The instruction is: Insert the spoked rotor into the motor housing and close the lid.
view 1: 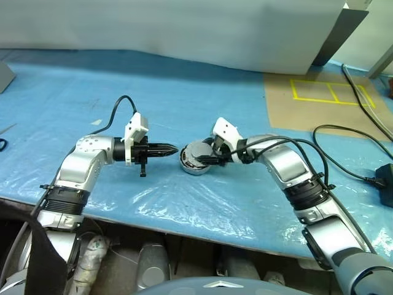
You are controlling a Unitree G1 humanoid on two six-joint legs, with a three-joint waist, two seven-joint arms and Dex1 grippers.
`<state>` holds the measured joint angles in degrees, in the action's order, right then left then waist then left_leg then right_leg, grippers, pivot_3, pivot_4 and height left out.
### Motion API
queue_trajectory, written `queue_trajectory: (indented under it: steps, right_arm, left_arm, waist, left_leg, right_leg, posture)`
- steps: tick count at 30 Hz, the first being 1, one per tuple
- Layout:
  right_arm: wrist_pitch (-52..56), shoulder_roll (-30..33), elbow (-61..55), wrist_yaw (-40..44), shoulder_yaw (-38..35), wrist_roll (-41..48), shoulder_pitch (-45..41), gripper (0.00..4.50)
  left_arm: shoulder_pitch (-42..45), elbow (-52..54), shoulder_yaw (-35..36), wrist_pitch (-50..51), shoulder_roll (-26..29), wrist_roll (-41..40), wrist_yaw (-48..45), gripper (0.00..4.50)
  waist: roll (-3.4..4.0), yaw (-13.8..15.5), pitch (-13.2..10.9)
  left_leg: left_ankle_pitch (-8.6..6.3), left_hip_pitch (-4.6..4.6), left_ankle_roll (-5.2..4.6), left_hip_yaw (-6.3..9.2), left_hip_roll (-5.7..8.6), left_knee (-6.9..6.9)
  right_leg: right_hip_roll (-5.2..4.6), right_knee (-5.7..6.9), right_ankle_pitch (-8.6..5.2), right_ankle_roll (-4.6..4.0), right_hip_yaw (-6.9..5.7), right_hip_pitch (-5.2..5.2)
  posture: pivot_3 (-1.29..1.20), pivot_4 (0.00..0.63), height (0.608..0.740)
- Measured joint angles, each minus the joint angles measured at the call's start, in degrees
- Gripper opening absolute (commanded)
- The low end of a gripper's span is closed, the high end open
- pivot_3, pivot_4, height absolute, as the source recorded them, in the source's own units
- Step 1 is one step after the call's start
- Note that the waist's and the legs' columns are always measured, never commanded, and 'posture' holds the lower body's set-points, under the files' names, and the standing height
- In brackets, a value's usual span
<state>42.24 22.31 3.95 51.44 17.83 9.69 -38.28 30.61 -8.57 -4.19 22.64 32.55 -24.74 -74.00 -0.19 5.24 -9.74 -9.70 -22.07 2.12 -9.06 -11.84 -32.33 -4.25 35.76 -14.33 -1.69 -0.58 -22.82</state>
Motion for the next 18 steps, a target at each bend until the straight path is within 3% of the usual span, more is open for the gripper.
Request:
queue_trajectory:
  steps: [5, 11, 18]
  right_arm:
    - [8.7, -3.2, 0.7, -4.2, -0.9, 0.7, -2.6, 2.97]
    - [5.4, -0.9, -2.8, -5.9, 4.8, -3.2, -1.5, 2.97]
    - [5.8, -1.9, -3.0, -8.3, 4.6, -3.6, -0.6, 2.97]
  left_arm:
    - [0.4, 0.0, 0.0, -0.3, -0.3, 0.5, 0.0, 0.03]
    - [0.4, -0.3, -0.1, -0.4, -0.3, 1.1, 0.0, 0.03]
    - [0.4, -0.4, 0.0, -0.4, -0.3, 1.2, 0.0, 0.03]
  waist:
    - [0.00, -0.3, 0.0]
    - [0.02, -0.2, 0.0]
    - [0.05, 0.0, 0.1]
  left_leg:
    - [0.00, -0.03, 0.01, -0.01, 0.01, 0.08]
    - [-0.01, 0.21, 0.03, -0.01, 0.01, 0.13]
    - [-0.02, 0.80, 0.02, -0.11, 0.02, 0.15]
  right_leg:
    - [0.01, 0.00, 0.00, 0.00, -0.02, -0.06]
    - [0.00, -0.02, 0.00, 0.02, -0.01, 0.18]
    - [-0.05, -0.04, -0.02, 0.02, 0.15, 0.64]
  posture:
    - [0.00, 0.150, 0.740]
    - [0.00, 0.150, 0.740]
    - [0.00, 0.150, 0.740]
